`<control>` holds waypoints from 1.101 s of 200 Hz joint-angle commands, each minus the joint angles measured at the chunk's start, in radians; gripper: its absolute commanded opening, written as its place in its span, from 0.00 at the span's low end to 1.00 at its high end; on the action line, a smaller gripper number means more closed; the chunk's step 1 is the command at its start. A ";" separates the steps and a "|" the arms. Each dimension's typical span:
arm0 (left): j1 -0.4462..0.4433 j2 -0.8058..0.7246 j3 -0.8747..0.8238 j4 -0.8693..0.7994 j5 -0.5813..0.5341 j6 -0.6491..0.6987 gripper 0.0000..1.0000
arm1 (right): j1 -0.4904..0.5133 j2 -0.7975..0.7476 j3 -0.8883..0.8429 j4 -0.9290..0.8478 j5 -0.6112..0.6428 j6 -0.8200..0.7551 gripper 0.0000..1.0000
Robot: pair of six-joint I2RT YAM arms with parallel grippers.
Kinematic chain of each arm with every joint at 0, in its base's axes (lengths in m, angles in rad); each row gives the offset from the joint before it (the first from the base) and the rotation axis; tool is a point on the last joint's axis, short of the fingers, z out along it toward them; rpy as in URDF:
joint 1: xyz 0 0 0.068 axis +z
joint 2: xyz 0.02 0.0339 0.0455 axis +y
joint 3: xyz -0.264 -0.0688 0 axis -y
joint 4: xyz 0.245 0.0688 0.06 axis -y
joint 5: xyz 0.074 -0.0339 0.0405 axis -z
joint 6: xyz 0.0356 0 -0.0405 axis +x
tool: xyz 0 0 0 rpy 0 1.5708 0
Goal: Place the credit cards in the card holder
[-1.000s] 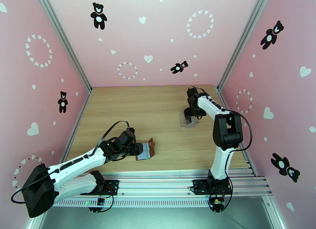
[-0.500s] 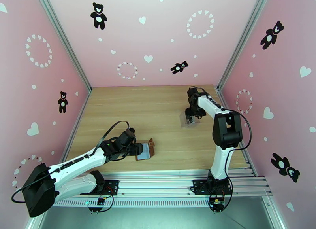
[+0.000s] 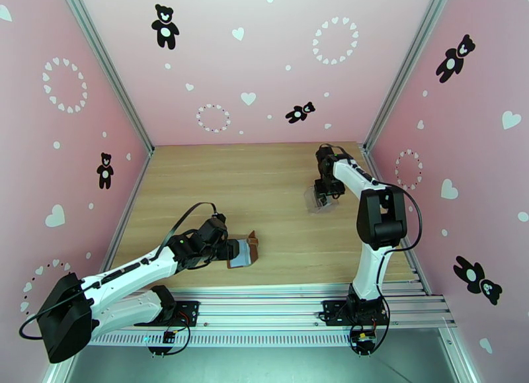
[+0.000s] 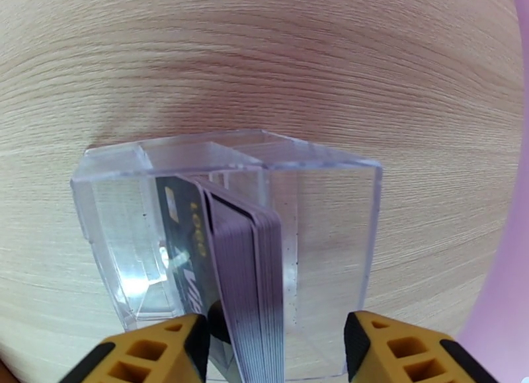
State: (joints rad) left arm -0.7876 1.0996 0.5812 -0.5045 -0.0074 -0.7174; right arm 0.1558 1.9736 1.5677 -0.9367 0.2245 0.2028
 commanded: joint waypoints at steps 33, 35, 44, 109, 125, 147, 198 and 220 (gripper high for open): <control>0.004 0.026 0.005 0.014 0.012 0.008 0.66 | -0.004 -0.047 0.024 -0.030 0.044 0.008 0.52; 0.004 0.027 0.005 0.015 0.013 0.008 0.66 | -0.003 -0.047 0.024 -0.030 0.044 0.009 0.51; 0.004 0.029 0.005 0.016 0.014 0.007 0.66 | -0.003 -0.046 0.024 -0.030 0.041 0.007 0.49; 0.004 0.035 -0.006 0.028 0.015 0.003 0.66 | -0.002 -0.046 0.023 -0.033 0.012 0.009 0.23; 0.004 0.032 -0.007 0.029 0.016 0.003 0.66 | -0.001 -0.047 0.023 -0.034 0.014 0.010 0.21; 0.004 0.026 -0.009 0.026 0.014 0.002 0.66 | 0.001 -0.050 0.023 -0.036 0.013 0.010 0.16; 0.004 0.026 -0.012 0.028 0.014 0.002 0.66 | 0.006 -0.057 0.026 -0.039 0.003 0.008 0.03; 0.004 0.023 -0.012 0.029 0.014 0.000 0.66 | 0.009 -0.067 0.026 -0.041 -0.005 0.009 0.00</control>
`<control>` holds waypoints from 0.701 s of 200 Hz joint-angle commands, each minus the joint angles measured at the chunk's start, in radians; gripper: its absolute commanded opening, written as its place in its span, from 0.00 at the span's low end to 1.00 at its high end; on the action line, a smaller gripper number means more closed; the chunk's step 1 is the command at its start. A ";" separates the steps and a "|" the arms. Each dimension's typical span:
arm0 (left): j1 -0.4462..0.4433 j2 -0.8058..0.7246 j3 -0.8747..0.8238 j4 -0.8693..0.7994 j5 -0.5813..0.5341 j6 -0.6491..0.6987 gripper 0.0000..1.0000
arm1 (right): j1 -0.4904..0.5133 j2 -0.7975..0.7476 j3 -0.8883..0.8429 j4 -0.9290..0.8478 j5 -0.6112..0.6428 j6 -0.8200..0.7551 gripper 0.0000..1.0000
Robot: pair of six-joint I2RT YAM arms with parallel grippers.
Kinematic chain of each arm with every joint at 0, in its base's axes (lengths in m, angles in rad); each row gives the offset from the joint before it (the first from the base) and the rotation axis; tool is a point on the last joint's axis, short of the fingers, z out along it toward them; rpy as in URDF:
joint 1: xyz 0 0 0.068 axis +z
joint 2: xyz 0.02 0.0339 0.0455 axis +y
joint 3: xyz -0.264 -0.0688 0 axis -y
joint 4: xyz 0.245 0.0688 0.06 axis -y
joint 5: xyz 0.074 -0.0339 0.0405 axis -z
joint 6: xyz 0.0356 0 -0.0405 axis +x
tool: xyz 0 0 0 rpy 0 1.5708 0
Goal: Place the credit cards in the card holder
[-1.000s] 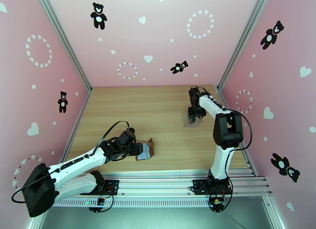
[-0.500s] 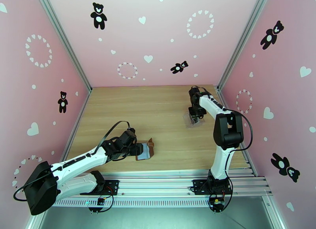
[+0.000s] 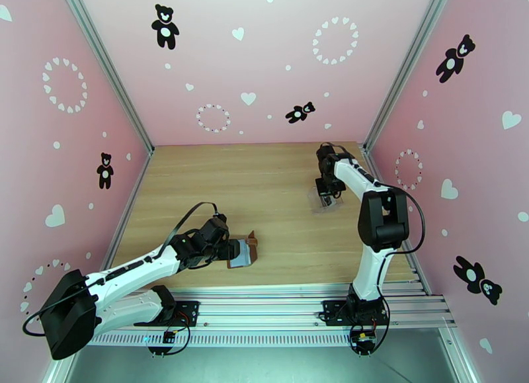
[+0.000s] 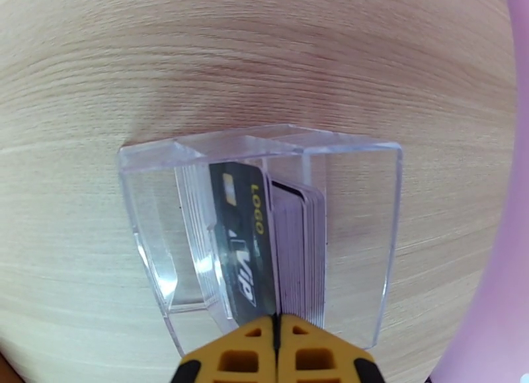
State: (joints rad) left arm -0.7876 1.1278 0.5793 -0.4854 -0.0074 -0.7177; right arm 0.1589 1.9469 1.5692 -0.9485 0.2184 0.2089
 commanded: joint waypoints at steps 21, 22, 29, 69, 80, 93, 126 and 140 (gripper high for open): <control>0.004 -0.008 -0.010 0.009 0.016 0.000 0.66 | 0.007 -0.060 0.020 -0.024 -0.034 0.003 0.00; 0.004 -0.008 -0.010 0.009 0.016 0.000 0.66 | 0.007 -0.061 0.020 -0.024 -0.036 0.004 0.00; 0.004 -0.009 -0.011 0.008 0.017 0.001 0.66 | 0.007 -0.065 0.021 -0.025 -0.047 0.004 0.00; 0.004 -0.019 -0.012 0.003 0.015 0.001 0.66 | 0.008 -0.092 0.017 -0.026 -0.069 0.008 0.00; 0.004 -0.019 -0.012 0.004 0.015 0.000 0.66 | 0.008 -0.090 0.018 -0.027 -0.066 0.006 0.00; 0.004 -0.017 -0.012 0.005 0.017 0.000 0.66 | 0.007 -0.081 0.019 -0.029 -0.055 0.006 0.00; 0.004 -0.015 -0.012 0.005 0.017 0.000 0.67 | 0.007 -0.045 0.022 -0.041 0.007 0.003 0.00; 0.004 -0.016 -0.012 0.007 0.017 -0.001 0.67 | 0.007 -0.030 0.021 -0.043 0.036 0.003 0.00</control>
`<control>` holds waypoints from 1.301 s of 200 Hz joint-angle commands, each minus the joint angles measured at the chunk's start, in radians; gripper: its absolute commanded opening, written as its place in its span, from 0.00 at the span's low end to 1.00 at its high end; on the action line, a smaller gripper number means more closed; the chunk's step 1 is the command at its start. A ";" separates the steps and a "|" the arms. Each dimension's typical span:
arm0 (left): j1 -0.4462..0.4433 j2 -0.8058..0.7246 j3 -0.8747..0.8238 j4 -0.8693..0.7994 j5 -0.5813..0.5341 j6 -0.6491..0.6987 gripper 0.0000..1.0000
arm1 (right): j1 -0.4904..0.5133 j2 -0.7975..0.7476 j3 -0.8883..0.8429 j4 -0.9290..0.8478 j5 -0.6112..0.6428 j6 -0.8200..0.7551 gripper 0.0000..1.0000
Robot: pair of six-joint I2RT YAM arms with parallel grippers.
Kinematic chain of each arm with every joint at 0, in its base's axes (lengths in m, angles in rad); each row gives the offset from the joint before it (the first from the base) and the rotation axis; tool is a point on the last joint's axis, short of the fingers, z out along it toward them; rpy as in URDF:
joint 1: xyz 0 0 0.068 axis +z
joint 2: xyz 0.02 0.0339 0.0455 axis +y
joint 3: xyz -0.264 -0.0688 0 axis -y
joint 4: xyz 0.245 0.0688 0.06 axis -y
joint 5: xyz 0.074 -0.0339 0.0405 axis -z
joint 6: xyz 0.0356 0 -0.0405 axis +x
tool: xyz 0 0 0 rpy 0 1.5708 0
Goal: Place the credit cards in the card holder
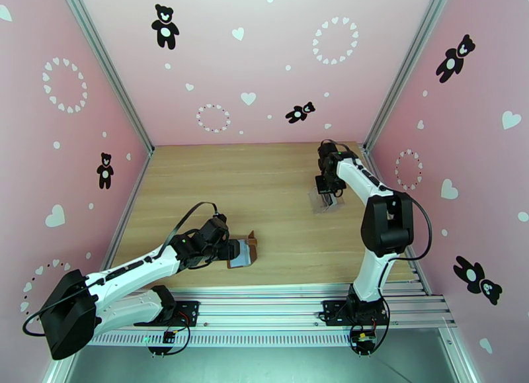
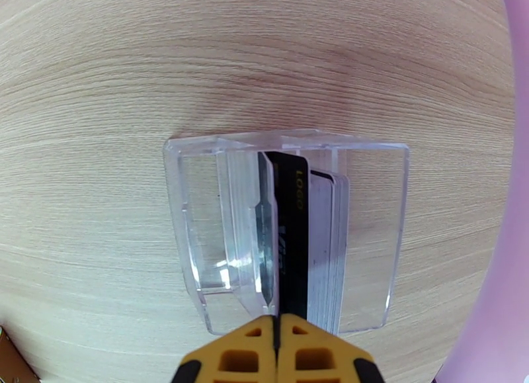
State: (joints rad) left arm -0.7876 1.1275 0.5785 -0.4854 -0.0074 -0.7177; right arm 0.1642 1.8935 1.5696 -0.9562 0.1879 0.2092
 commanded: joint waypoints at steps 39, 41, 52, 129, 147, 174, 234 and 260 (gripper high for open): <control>0.004 -0.009 -0.010 0.007 0.017 -0.001 0.66 | 0.001 0.045 0.023 -0.036 0.074 0.001 0.05; 0.004 -0.009 -0.009 0.007 0.017 -0.001 0.66 | 0.001 0.047 0.024 -0.036 0.073 0.001 0.05; 0.004 -0.008 -0.009 0.008 0.017 -0.002 0.66 | 0.002 0.049 0.024 -0.036 0.074 0.001 0.06; 0.004 -0.003 -0.006 0.000 0.010 -0.003 0.67 | 0.003 0.070 0.038 -0.058 0.118 -0.005 0.10; 0.004 -0.003 -0.006 0.001 0.011 -0.003 0.67 | 0.005 0.072 0.040 -0.060 0.128 -0.008 0.10; 0.004 -0.001 -0.005 0.000 0.011 -0.002 0.67 | 0.006 0.073 0.042 -0.062 0.131 -0.009 0.10; 0.004 0.005 -0.002 0.002 0.010 -0.003 0.67 | 0.011 0.079 0.047 -0.069 0.146 -0.013 0.13; 0.005 0.006 -0.002 0.002 0.010 -0.003 0.67 | 0.012 0.082 0.048 -0.072 0.158 -0.013 0.13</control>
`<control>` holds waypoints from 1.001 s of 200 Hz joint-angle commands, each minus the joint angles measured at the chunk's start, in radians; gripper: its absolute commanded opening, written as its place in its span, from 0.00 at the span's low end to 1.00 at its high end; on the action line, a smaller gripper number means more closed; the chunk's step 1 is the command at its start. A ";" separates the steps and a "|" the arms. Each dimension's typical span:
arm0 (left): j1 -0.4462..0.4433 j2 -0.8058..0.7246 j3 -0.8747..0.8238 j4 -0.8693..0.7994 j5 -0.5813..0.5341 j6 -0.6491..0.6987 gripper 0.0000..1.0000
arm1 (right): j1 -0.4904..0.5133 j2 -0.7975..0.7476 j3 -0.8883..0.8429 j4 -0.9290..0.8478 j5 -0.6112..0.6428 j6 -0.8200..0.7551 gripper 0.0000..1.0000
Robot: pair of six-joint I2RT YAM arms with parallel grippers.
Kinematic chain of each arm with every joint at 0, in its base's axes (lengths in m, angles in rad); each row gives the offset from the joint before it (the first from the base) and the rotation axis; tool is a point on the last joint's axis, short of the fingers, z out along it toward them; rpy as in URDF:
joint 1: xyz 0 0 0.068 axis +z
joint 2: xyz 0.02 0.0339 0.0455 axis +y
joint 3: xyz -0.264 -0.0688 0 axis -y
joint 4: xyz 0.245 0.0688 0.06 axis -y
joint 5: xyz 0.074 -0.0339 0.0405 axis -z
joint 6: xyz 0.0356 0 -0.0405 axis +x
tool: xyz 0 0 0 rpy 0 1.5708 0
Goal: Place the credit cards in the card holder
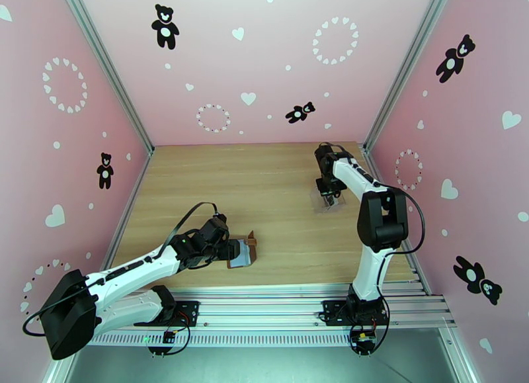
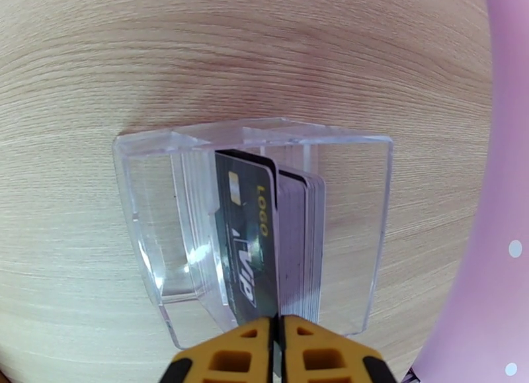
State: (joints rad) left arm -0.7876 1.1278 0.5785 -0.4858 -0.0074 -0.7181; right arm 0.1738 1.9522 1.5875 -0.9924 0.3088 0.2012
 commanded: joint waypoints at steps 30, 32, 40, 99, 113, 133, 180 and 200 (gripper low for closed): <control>0.004 0.005 -0.003 0.004 0.012 -0.003 0.68 | 0.004 0.024 0.031 -0.040 0.049 -0.007 0.14; 0.004 0.005 -0.003 0.004 0.012 -0.002 0.67 | 0.005 0.024 0.030 -0.040 0.049 -0.007 0.14; 0.004 0.003 -0.005 0.004 0.012 -0.003 0.68 | 0.006 0.025 0.030 -0.040 0.051 -0.007 0.14; 0.004 0.001 -0.005 0.003 0.011 -0.004 0.68 | 0.011 0.028 0.032 -0.043 0.063 -0.010 0.14; 0.004 0.001 -0.006 0.003 0.011 -0.005 0.68 | 0.013 0.028 0.032 -0.044 0.071 -0.011 0.14; 0.004 0.000 -0.006 0.001 0.013 -0.007 0.68 | 0.016 0.028 0.032 -0.045 0.066 -0.013 0.13; 0.004 0.001 -0.008 0.002 0.012 -0.007 0.68 | 0.021 0.018 0.032 -0.040 0.040 -0.013 0.02; 0.005 -0.001 -0.009 0.002 0.012 -0.009 0.68 | 0.021 0.005 0.029 -0.037 0.017 -0.010 0.00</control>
State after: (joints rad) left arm -0.7876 1.1278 0.5785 -0.4858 -0.0074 -0.7185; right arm 0.1963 1.9629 1.5967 -1.0077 0.3435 0.1909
